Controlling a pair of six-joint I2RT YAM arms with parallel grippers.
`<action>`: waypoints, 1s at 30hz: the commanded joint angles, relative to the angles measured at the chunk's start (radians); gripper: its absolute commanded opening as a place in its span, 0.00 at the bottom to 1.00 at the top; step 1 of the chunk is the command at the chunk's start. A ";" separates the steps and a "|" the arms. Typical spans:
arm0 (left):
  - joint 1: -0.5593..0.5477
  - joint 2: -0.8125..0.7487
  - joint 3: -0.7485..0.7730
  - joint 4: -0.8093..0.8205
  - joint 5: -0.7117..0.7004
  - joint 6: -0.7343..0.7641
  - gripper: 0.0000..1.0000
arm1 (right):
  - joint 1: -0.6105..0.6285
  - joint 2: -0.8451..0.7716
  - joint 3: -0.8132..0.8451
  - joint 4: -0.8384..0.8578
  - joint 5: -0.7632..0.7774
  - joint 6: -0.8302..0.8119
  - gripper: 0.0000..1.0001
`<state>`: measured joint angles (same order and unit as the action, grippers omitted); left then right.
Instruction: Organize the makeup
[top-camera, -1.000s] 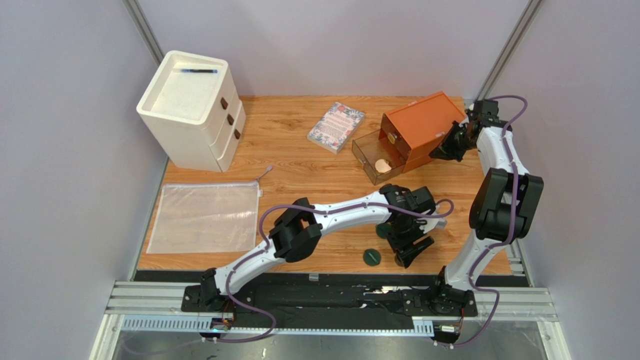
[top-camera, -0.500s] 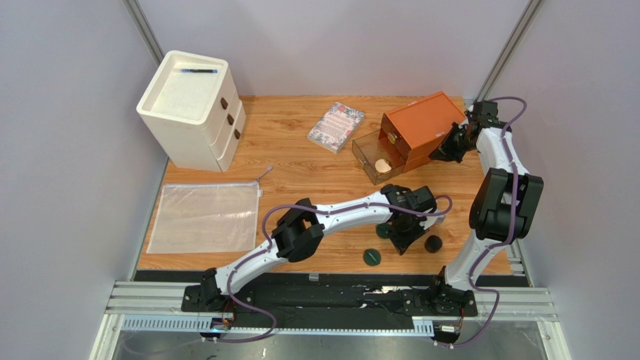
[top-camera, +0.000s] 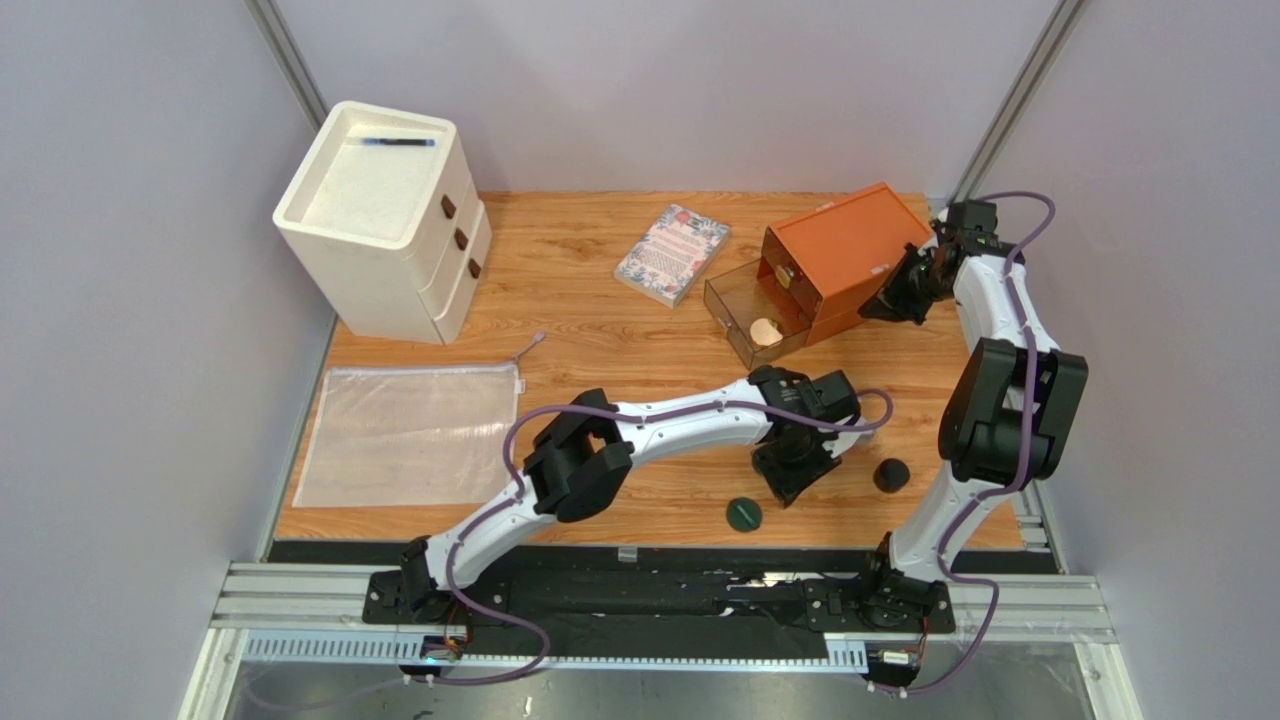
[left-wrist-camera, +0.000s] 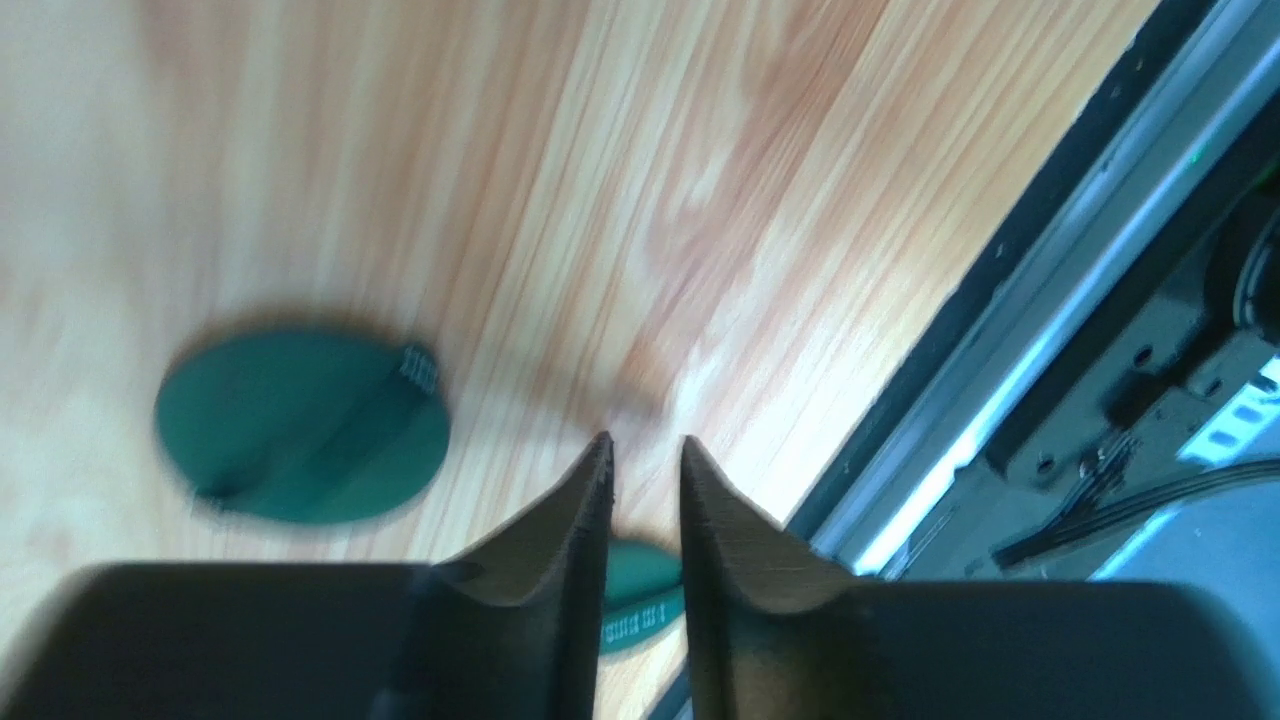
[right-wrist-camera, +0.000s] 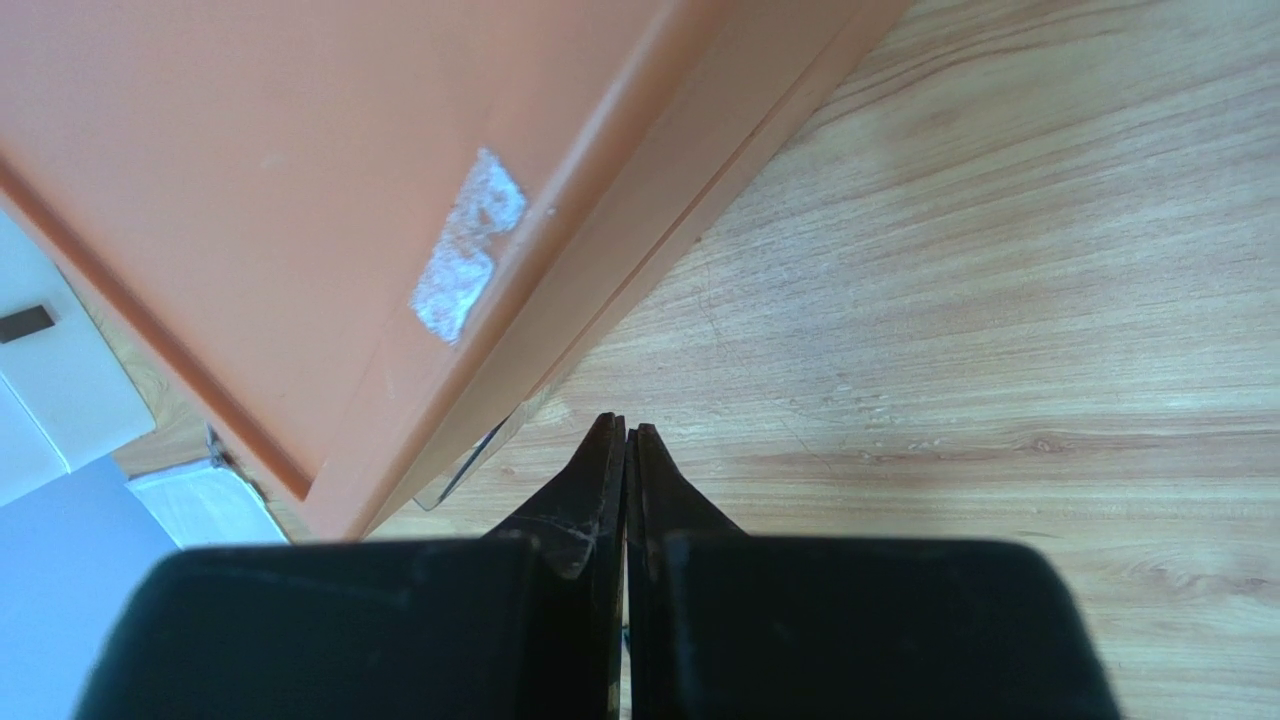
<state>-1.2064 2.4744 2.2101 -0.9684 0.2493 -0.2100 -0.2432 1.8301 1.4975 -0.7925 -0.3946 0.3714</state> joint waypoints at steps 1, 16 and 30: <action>0.037 -0.233 -0.064 0.019 -0.081 0.047 0.43 | 0.004 -0.100 0.066 0.006 0.002 -0.019 0.01; 0.278 -0.660 -0.314 -0.038 -0.058 0.087 0.64 | 0.004 -0.405 0.066 -0.263 0.120 -0.036 0.64; 0.386 -0.744 -0.454 -0.032 0.174 0.207 0.58 | 0.005 -0.753 -0.555 -0.375 0.306 0.167 1.00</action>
<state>-0.8478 1.7622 1.7428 -0.9863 0.3237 -0.0830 -0.2424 1.1297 1.0271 -1.1561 -0.1524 0.4496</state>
